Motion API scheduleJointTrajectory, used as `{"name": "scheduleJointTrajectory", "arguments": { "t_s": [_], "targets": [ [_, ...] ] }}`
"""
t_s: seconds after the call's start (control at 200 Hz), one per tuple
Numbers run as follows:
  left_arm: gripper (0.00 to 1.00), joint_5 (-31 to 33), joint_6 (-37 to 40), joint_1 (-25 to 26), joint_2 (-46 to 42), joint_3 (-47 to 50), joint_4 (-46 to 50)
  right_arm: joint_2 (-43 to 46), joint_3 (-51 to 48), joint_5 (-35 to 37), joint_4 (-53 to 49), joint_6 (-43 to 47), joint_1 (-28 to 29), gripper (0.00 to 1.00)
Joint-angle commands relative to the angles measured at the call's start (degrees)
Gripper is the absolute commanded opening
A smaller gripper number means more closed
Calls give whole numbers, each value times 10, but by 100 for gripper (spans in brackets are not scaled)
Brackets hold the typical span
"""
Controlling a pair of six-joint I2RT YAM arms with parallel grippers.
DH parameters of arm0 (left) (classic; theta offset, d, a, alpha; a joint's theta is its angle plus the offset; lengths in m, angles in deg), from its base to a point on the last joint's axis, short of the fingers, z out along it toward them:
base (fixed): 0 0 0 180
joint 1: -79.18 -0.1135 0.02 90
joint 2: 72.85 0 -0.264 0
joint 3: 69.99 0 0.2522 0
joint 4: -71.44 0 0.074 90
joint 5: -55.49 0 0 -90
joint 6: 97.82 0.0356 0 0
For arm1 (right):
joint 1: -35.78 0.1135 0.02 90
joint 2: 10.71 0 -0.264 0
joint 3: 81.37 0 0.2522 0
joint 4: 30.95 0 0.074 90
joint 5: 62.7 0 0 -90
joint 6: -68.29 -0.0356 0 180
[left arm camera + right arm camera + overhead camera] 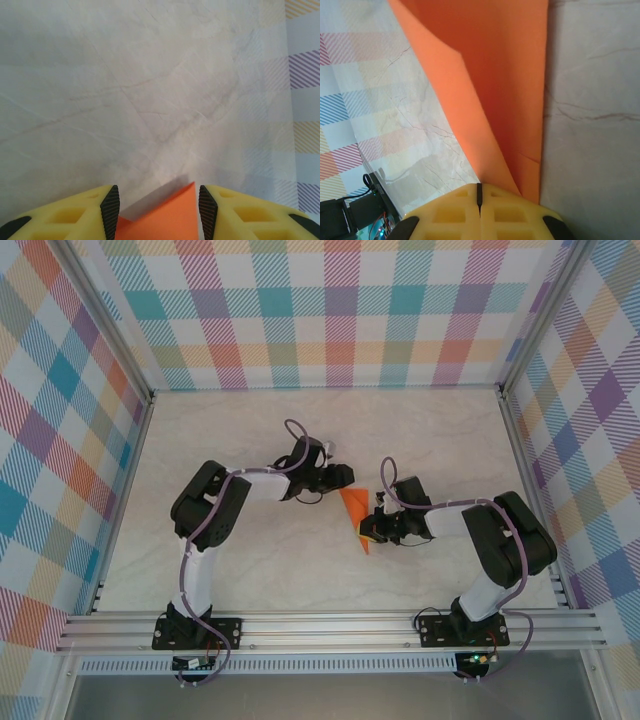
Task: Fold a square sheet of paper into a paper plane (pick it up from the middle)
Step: Fold the wing for the fifth time at the center of the table.
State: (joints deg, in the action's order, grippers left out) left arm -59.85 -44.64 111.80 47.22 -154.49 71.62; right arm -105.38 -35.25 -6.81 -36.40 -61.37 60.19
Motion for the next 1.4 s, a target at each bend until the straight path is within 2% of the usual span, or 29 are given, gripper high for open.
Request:
{"name": "scheduleJointTrajectory", "arguments": {
  "t_s": [0.0, 0.19, 0.39, 0.605, 0.845, 0.95, 1.18, 1.28, 1.395],
  "targets": [
    [49, 9, 31, -18, -4, -29, 51, -22, -23, 30, -94, 15, -1, 0],
    [50, 6, 34, -17, -85, -20, 82, -23, -12, 21, -95, 19, -1, 0],
    [45, -11, 21, 26, -154, 55, 61, -20, 3, 19, -98, 20, -1, 0],
    [38, -29, 5, 64, -106, 76, 23, -13, 4, 20, -96, 17, -1, 0],
    [38, -38, 3, 64, -35, 46, 0, -9, 4, 18, -98, 19, -1, 0],
    [38, -20, 13, 64, -18, 38, 9, -5, 4, 14, -101, 18, -1, 0],
    [38, -32, 23, 64, 4, 31, 18, 64, 18, -8, -126, 27, -1, 5],
    [38, -32, 23, 64, 3, 34, 22, 78, 29, -24, -100, 8, -1, 4],
    [37, -32, 15, 64, 5, 31, 22, 56, 45, -15, -66, -24, 3, 3]
  ]
}}
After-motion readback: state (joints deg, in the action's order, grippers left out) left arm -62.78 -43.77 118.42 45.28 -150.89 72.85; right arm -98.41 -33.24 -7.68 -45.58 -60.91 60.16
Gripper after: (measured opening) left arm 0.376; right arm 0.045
